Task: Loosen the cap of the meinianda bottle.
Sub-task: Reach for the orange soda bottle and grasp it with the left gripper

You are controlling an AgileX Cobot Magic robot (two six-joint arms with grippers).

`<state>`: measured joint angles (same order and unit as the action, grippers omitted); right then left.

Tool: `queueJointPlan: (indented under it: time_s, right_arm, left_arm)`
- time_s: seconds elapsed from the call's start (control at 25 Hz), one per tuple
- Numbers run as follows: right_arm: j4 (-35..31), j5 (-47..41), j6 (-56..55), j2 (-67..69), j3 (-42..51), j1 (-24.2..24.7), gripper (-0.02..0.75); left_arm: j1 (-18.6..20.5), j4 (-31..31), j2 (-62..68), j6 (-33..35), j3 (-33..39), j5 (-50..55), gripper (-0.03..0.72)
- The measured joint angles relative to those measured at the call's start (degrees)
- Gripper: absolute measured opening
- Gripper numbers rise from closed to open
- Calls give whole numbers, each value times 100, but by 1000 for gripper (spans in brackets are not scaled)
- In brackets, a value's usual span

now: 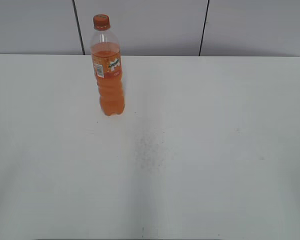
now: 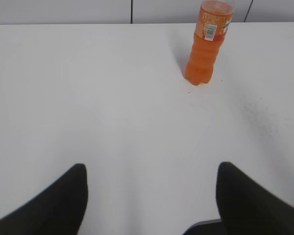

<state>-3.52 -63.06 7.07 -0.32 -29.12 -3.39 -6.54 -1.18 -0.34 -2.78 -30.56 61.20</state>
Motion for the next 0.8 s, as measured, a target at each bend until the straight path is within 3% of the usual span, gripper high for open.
queueJointPlan:
  time_s: [0.8]
  right_arm:
    - [0, 0, 0, 0, 0, 0, 534]
  left_arm:
    - [0, 0, 0, 0, 0, 0, 499]
